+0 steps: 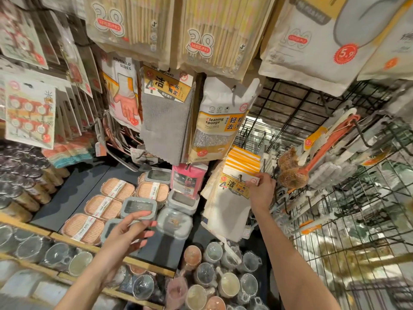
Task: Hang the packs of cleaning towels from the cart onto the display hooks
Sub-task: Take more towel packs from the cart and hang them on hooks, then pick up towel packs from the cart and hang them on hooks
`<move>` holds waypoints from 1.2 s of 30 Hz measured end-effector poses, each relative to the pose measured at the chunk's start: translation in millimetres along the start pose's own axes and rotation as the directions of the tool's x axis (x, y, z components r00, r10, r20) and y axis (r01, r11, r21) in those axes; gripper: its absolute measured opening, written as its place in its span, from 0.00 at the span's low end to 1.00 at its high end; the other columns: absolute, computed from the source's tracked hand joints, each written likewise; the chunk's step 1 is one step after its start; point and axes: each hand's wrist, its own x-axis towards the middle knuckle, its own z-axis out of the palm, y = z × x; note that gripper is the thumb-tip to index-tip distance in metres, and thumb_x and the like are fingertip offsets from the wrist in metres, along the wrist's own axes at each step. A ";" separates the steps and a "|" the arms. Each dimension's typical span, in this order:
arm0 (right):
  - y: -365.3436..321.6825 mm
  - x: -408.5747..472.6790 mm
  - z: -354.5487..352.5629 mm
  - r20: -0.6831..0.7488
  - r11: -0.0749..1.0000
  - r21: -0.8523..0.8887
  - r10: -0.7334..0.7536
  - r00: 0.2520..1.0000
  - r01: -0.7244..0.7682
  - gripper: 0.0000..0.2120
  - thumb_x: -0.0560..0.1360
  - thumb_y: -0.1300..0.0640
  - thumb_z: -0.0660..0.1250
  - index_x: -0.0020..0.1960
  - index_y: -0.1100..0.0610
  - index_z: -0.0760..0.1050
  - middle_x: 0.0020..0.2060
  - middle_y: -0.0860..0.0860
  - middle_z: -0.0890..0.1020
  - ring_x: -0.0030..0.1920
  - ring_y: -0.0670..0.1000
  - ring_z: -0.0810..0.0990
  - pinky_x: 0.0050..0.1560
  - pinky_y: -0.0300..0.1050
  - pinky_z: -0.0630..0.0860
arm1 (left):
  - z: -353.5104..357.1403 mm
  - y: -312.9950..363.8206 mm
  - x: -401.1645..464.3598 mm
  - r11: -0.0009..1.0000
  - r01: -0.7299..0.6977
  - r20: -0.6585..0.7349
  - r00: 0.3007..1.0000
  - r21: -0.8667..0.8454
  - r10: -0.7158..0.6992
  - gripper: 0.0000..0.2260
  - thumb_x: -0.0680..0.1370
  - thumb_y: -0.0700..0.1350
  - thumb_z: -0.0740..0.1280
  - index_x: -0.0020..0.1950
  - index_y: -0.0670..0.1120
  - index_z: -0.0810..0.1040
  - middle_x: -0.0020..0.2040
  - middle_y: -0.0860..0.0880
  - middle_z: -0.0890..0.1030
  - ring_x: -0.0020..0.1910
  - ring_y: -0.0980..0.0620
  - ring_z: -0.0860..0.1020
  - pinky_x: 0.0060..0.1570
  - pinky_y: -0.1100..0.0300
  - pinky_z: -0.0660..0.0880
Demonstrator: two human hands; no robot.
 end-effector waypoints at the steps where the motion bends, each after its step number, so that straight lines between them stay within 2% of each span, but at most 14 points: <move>1: -0.7 2.0 1.0 -0.005 1.000 -0.013 -0.002 1.000 0.002 0.13 0.70 0.62 0.73 0.52 0.57 0.74 0.56 0.56 0.70 0.43 0.52 0.72 0.44 0.42 0.66 | -0.6 0.7 -0.5 1.000 -0.002 0.000 1.000 -0.001 0.002 0.10 0.78 0.43 0.67 0.59 0.49 0.79 0.51 0.47 0.85 0.48 0.48 0.82 0.48 0.56 0.76; 9: -0.5 2.9 4.1 -0.017 0.996 -0.088 0.012 1.000 -0.014 0.14 0.72 0.62 0.70 0.55 0.59 0.71 0.58 0.59 0.70 0.46 0.57 0.74 0.43 0.45 0.67 | -3.6 10.9 -11.6 0.998 -0.065 -0.021 0.998 0.023 0.065 0.11 0.78 0.41 0.67 0.59 0.48 0.79 0.49 0.48 0.86 0.50 0.47 0.81 0.52 0.55 0.75; 12: -4.7 2.5 0.5 -0.015 0.992 -0.114 0.044 0.999 -0.046 0.15 0.72 0.64 0.68 0.58 0.61 0.71 0.59 0.62 0.71 0.55 0.59 0.72 0.47 0.46 0.67 | -5.9 16.3 -18.1 0.992 -0.110 -0.022 0.994 0.069 0.111 0.11 0.78 0.41 0.67 0.59 0.48 0.79 0.50 0.51 0.85 0.53 0.47 0.81 0.55 0.54 0.75; 15: -18.7 -12.2 -8.2 -0.014 0.994 -0.069 0.087 0.996 -0.088 0.18 0.72 0.59 0.69 0.60 0.59 0.71 0.63 0.60 0.70 0.63 0.59 0.68 0.55 0.49 0.68 | -11.4 25.5 -27.7 0.977 -0.174 -0.026 0.984 0.120 0.178 0.11 0.78 0.41 0.68 0.59 0.50 0.79 0.52 0.52 0.85 0.55 0.51 0.80 0.54 0.58 0.75; 18: -35.5 -39.1 -16.7 0.049 0.997 0.007 -0.074 0.996 0.074 0.18 0.73 0.56 0.70 0.61 0.59 0.72 0.62 0.57 0.71 0.64 0.57 0.69 0.59 0.47 0.66 | -18.8 36.2 -36.8 0.945 -0.251 -0.017 0.965 0.210 0.260 0.13 0.78 0.40 0.67 0.61 0.52 0.77 0.56 0.53 0.82 0.58 0.52 0.78 0.55 0.61 0.74; 21: -57.2 -71.7 -21.2 0.192 0.980 0.066 -0.199 0.961 0.190 0.17 0.75 0.55 0.69 0.62 0.55 0.71 0.60 0.51 0.72 0.62 0.52 0.70 0.60 0.47 0.67 | -27.1 43.2 -48.7 0.913 -0.316 -0.040 0.941 0.260 0.337 0.14 0.78 0.41 0.67 0.63 0.52 0.76 0.60 0.55 0.80 0.60 0.55 0.77 0.57 0.62 0.73; 25: -93.7 -119.9 -19.8 0.378 0.909 0.203 -0.416 0.827 0.365 0.19 0.74 0.57 0.70 0.63 0.54 0.71 0.56 0.46 0.72 0.61 0.52 0.72 0.64 0.48 0.68 | -40.2 44.7 -69.6 0.872 -0.370 -0.087 0.905 0.321 0.417 0.16 0.77 0.45 0.69 0.64 0.56 0.75 0.63 0.59 0.76 0.62 0.60 0.74 0.56 0.66 0.70; 26: -103.3 -131.9 -18.9 0.440 0.896 0.220 -0.444 0.781 0.385 0.19 0.74 0.55 0.69 0.64 0.52 0.70 0.57 0.43 0.71 0.61 0.51 0.72 0.64 0.44 0.69 | -43.8 43.5 -75.5 0.867 -0.374 -0.105 0.898 0.328 0.427 0.17 0.77 0.45 0.69 0.64 0.56 0.74 0.64 0.59 0.76 0.63 0.61 0.72 0.57 0.65 0.70; 28: -121.8 -153.8 -15.4 0.554 0.877 0.243 -0.476 0.683 0.414 0.20 0.74 0.51 0.69 0.63 0.45 0.68 0.59 0.40 0.70 0.60 0.44 0.70 0.59 0.27 0.66 | -50.8 39.5 -89.7 0.856 -0.380 -0.149 0.880 0.351 0.452 0.18 0.77 0.45 0.69 0.65 0.56 0.73 0.65 0.58 0.75 0.64 0.60 0.71 0.61 0.60 0.69; 29: -129.0 -163.2 -13.0 0.595 0.865 0.243 -0.490 0.638 0.438 0.21 0.74 0.49 0.69 0.64 0.44 0.67 0.61 0.40 0.70 0.60 0.42 0.69 0.59 0.26 0.65 | -53.8 37.6 -98.0 0.847 -0.385 -0.167 0.869 0.366 0.467 0.18 0.77 0.45 0.69 0.65 0.56 0.73 0.65 0.58 0.75 0.65 0.59 0.71 0.63 0.58 0.69; 31: -139.4 -181.6 -9.0 0.651 0.827 0.236 -0.524 0.549 0.510 0.25 0.73 0.46 0.68 0.68 0.47 0.66 0.66 0.43 0.68 0.66 0.44 0.67 0.67 0.39 0.64 | -59.1 33.8 -116.2 0.833 -0.394 -0.204 0.845 0.389 0.494 0.17 0.77 0.45 0.68 0.65 0.57 0.73 0.64 0.60 0.74 0.65 0.60 0.71 0.64 0.57 0.69; 32: -144.0 -192.1 -7.5 0.663 0.794 0.242 -0.555 0.502 0.557 0.28 0.73 0.45 0.68 0.70 0.48 0.65 0.68 0.44 0.67 0.69 0.44 0.65 0.69 0.42 0.62 | -62.5 31.5 -125.8 0.826 -0.398 -0.220 0.833 0.400 0.508 0.17 0.77 0.45 0.68 0.64 0.59 0.72 0.64 0.61 0.74 0.65 0.61 0.71 0.64 0.58 0.68; 34: -151.1 -213.1 -3.6 0.680 0.720 0.275 -0.614 0.401 0.637 0.30 0.72 0.44 0.68 0.71 0.50 0.64 0.70 0.44 0.66 0.71 0.44 0.61 0.69 0.38 0.57 | -70.2 24.7 -145.6 0.816 -0.400 -0.252 0.812 0.417 0.527 0.17 0.77 0.46 0.69 0.63 0.61 0.71 0.63 0.63 0.74 0.64 0.63 0.71 0.63 0.62 0.67; 36: -157.7 -235.3 1.6 0.701 0.655 0.312 -0.647 0.298 0.688 0.31 0.72 0.42 0.67 0.72 0.49 0.63 0.69 0.40 0.64 0.71 0.40 0.58 0.68 0.35 0.53 | -79.9 14.1 -165.6 0.814 -0.392 -0.300 0.788 0.429 0.537 0.18 0.77 0.46 0.69 0.64 0.61 0.71 0.63 0.63 0.74 0.64 0.66 0.70 0.63 0.63 0.67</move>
